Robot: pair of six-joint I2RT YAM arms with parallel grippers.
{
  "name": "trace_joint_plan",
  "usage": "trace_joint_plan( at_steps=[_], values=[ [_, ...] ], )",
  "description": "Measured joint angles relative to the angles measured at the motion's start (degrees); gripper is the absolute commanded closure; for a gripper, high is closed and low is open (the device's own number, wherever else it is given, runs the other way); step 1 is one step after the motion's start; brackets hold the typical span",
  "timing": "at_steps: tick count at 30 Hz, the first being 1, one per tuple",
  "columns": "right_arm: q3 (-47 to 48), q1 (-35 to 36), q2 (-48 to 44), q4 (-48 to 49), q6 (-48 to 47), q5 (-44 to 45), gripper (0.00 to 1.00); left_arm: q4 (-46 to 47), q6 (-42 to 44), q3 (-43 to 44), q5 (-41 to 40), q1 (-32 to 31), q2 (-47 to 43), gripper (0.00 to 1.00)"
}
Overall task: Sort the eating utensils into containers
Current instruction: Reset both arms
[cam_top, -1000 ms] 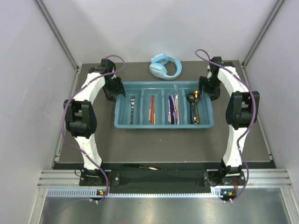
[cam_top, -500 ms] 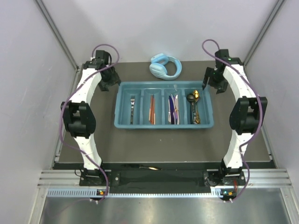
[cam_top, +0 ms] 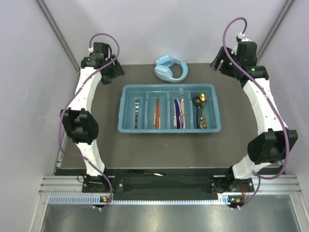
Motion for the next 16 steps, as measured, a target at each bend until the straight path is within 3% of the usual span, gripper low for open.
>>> trace_joint_plan(
  at_steps=[16],
  values=[
    [-6.3,-2.9,0.8,2.6,1.2,-3.3,0.27,2.7,-1.1,-2.0,7.3,0.0,0.0,0.24]
  ],
)
